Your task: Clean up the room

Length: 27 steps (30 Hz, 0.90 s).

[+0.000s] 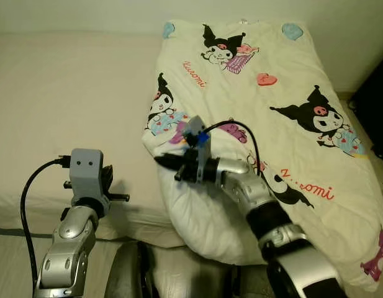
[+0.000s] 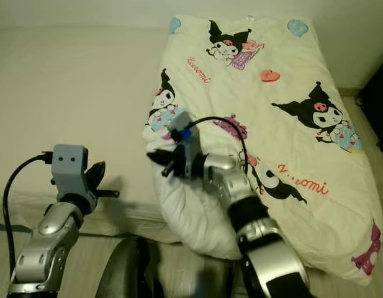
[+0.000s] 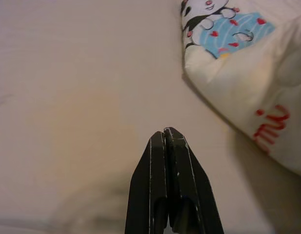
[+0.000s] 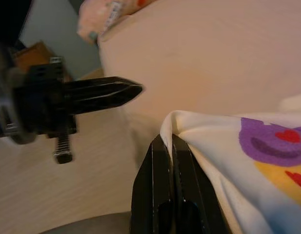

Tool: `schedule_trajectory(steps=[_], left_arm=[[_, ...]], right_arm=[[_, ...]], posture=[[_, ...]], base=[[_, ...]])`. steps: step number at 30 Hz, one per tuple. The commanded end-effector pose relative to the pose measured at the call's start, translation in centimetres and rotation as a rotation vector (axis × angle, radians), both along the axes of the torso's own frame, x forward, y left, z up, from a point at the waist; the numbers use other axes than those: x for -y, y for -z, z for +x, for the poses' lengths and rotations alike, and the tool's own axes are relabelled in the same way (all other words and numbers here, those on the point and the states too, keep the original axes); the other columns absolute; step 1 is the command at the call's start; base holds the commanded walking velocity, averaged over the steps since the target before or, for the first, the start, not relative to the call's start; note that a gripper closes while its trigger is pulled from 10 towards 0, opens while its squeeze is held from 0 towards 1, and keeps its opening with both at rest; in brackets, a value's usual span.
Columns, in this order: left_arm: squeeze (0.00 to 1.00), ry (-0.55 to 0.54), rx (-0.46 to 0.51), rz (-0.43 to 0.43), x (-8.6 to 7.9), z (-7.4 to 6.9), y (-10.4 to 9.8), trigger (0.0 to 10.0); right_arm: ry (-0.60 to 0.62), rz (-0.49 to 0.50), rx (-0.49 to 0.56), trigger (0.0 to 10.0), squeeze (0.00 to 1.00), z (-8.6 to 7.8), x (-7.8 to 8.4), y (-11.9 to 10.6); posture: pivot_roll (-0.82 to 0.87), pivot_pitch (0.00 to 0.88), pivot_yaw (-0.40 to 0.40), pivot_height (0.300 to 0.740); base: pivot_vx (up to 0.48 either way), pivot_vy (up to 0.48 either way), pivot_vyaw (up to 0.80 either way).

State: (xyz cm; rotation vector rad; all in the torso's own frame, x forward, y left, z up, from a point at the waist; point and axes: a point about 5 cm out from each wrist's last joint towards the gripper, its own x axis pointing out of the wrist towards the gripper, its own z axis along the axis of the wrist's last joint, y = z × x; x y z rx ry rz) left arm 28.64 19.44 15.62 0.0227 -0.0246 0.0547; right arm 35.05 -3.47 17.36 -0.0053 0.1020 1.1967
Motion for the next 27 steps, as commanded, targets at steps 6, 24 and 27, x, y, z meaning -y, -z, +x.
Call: schedule_trajectory(steps=[6, 24, 27], left_arm=[[0.0, -0.035, -0.01, 0.028, -1.2, 0.0, 0.4, 10.0], [0.0, -0.068, 0.006, 0.033, -1.9, 0.4, 0.3, 10.0], [0.0, -0.076, 0.013, 0.035, -2.1, 0.6, 0.2, 10.0]], right_arm=[[-0.135, -0.039, -0.052, 10.0, 1.0, -3.6, -2.9, 2.5], [-0.433, 0.198, -0.089, 10.0, 0.0, -9.1, -4.6, -1.5], [-0.577, 0.298, -0.089, 10.0, 0.0, -10.6, -3.4, -4.5]], posture=[[0.02, 0.276, 0.036, 0.579], [0.0, 0.26, 0.034, 0.579], [0.0, 0.26, 0.034, 0.579]], base=[[0.0, 0.0, 0.0], [0.0, 0.0, 0.0], [0.0, 0.0, 0.0]])
